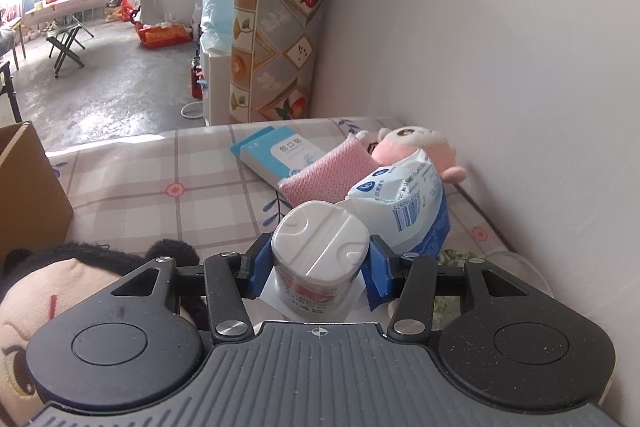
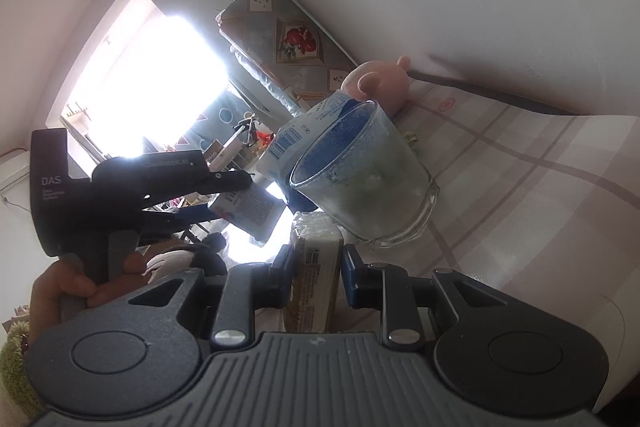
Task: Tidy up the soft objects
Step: 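Grasp the white cream jar with the left gripper while the right gripper grasps the gold soap box, then carry the cream jar and soap box over the box and lower them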
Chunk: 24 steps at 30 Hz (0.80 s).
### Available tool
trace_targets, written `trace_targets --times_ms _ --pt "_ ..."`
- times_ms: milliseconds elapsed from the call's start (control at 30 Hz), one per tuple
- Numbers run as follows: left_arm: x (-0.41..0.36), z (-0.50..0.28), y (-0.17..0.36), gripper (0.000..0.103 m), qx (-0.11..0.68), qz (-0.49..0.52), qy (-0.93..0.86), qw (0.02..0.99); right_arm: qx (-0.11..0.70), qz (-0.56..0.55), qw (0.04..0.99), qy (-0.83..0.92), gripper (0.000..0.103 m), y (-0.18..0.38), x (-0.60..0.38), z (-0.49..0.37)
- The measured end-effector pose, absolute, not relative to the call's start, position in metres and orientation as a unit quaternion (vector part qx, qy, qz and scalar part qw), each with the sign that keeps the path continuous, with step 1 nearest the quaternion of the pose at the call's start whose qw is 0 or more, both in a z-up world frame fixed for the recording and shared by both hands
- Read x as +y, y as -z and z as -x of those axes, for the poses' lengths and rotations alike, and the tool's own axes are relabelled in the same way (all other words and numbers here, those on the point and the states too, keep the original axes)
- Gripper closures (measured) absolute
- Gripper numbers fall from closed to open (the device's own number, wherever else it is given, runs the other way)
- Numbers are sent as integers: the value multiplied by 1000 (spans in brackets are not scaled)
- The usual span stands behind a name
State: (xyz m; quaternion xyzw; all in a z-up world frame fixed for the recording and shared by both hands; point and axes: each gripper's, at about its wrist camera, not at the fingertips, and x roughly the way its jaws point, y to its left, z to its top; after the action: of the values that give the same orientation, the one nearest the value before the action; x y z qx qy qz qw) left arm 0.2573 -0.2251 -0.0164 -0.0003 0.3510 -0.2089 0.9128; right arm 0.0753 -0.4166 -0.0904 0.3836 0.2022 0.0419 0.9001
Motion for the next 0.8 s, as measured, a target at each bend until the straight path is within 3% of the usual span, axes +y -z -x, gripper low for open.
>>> trace_targets --times_ms 400,800 --pt "-214 -238 2 54 398 -15 196 896 203 -400 892 -50 76 77 -415 -68" --pt "-173 -189 -46 54 355 42 234 904 170 -376 908 -69 76 33 -407 -44"
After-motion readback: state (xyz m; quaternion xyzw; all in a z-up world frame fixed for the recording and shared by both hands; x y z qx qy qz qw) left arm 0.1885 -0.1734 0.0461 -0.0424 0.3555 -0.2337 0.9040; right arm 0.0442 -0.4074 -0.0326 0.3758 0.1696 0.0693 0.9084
